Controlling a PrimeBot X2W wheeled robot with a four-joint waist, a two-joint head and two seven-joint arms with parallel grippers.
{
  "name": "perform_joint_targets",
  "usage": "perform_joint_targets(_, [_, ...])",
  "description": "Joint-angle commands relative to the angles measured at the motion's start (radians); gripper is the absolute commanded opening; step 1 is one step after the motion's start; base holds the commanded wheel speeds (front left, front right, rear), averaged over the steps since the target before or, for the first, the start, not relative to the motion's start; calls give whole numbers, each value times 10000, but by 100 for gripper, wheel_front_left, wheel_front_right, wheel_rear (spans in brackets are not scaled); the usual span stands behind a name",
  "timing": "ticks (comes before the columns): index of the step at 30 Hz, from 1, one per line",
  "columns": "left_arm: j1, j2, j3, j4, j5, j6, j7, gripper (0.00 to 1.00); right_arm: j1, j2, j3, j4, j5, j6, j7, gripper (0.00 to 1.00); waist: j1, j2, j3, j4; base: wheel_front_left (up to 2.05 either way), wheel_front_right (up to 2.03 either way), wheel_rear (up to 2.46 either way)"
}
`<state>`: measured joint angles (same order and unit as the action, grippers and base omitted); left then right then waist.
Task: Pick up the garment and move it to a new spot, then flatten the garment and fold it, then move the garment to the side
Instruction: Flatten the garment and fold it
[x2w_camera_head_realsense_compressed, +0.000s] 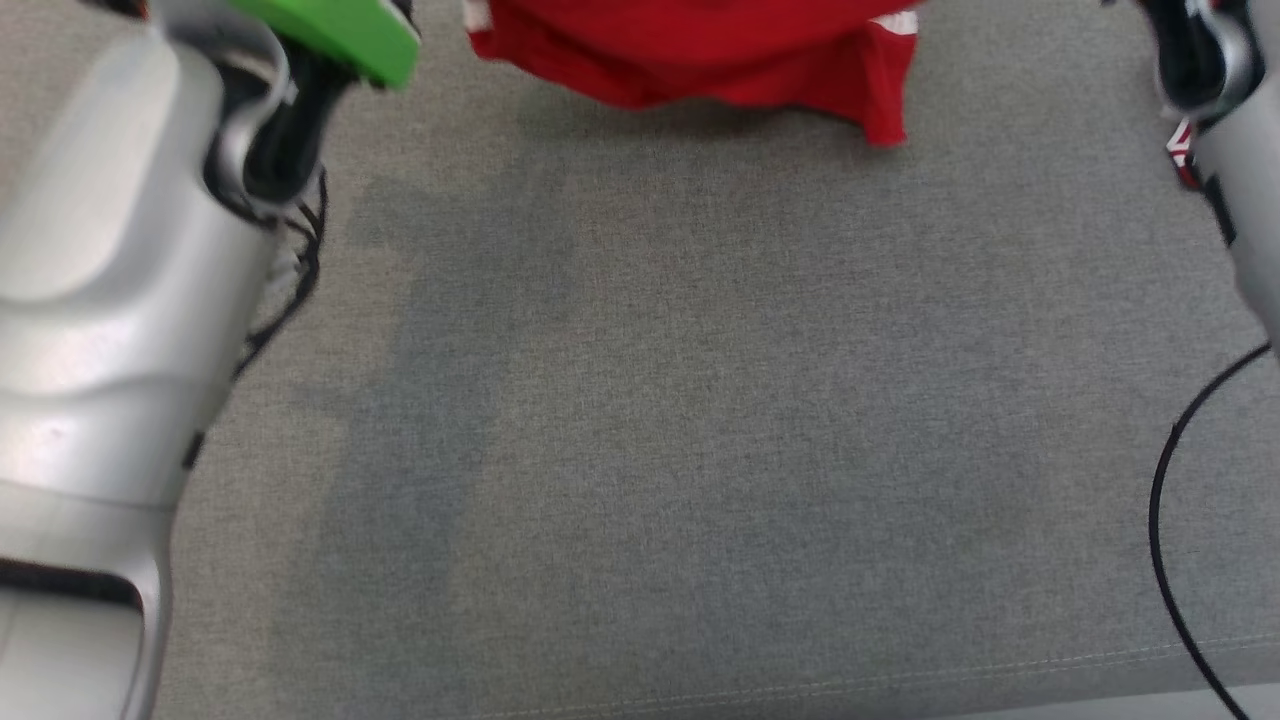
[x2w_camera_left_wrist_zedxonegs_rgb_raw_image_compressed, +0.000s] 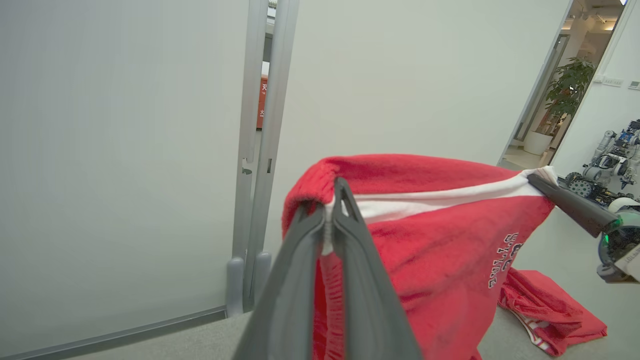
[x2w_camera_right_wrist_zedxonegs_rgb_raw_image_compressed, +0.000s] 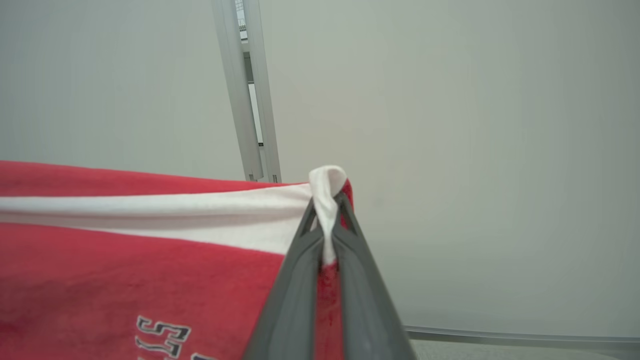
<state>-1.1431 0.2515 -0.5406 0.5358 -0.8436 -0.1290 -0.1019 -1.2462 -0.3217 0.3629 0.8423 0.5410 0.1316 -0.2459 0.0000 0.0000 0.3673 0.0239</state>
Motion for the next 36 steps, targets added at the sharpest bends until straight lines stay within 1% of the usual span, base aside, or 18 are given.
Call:
perform_joint_targets(1, [-809, 92, 69, 253, 122, -29, 2, 0, -656, 17, -3, 221, -57, -21, 30, 0, 0, 0, 963, -138, 0, 0, 0])
perform_joint_targets(4, [-2581, -61, 205, 1111, -48, -29, -100, 0, -2269, 144, -126, 800, -135, -23, -38, 0, 0, 0, 1410, -196, 0, 0, 0])
perform_joint_targets(6, [-3588, -58, 300, 1716, 32, -20, -315, 0, -3092, 234, -319, 1125, -127, -23, -108, 0, 0, 0, 1602, -249, 0, 0, 0])
perform_joint_targets(8, [-4399, -207, 305, 2190, -15, -8, -506, 0, -3713, 413, -314, 1292, -211, -23, -146, 0, 0, 0, 1756, -310, 0, 0, 0])
perform_joint_targets(11, [-5149, -324, 70, 2511, -37, -8, -844, 0, -4238, 551, -182, 1418, -184, -23, -189, 0, 0, 0, 1975, -346, 0, 0, 0])
perform_joint_targets(15, [-5158, -332, -409, 2447, -414, -8, -1121, 0, -4169, 510, 53, 1139, -60, -21, -192, 0, 0, 0, 2187, -306, 0, 0, 0])
perform_joint_targets(17, [-4752, -265, -752, 2367, -620, -8, -1210, 0, -3760, 334, 140, 961, -87, -21, -191, 0, 0, 0, 2218, -239, 0, 0, 0])
perform_joint_targets(20, [-4075, -1, -1077, 2210, -839, -8, -1419, 0, -2888, 245, 238, 410, 106, -19, -192, 0, 0, 0, 2129, -208, 0, 0, 0])
perform_joint_targets(22, [-3399, 147, -1378, 1931, -912, -8, -1514, 0, -2069, 37, 339, -79, 147, -19, -193, 0, 0, 0, 1965, -203, 0, 0, 0])
perform_joint_targets(23, [-2917, 247, -1481, 1784, -947, -8, -1573, 0, -1526, -65, 142, -323, 304, -23, -193, 0, 0, 0, 1838, -197, 0, 0, 0])
perform_joint_targets(26, [-1592, 472, -1610, 1301, -863, -8, -1635, 0, -40, -220, 37, -1038, 483, -21, -191, 0, 0, 0, 1460, -154, 0, 0, 0])
perform_joint_targets(28, [-726, 571, -1203, 805, -714, 1, -1651, 0, 907, -382, -88, -1577, 549, -23, -191, 0, 0, 0, 1231, -163, 0, 0, 0])
perform_joint_targets(30, [434, 498, -779, 222, -467, 134, -1643, 0, 1933, -518, -147, -2065, 526, -23, -190, 0, 0, 0, 1021, -194, 0, 0, 0])
perform_joint_targets(32, [1610, 367, -555, -410, -147, 246, -1630, 0, 2878, -631, -270, -2571, 539, -24, -192, 0, 0, 0, 820, -210, 0, 0, 0])
perform_joint_targets(36, [3736, 198, -204, -1571, 645, 485, -1628, 0, 4646, -584, -601, -3505, 677, -23, -192, 0, 0, 0, 399, -270, 0, 0, 0])
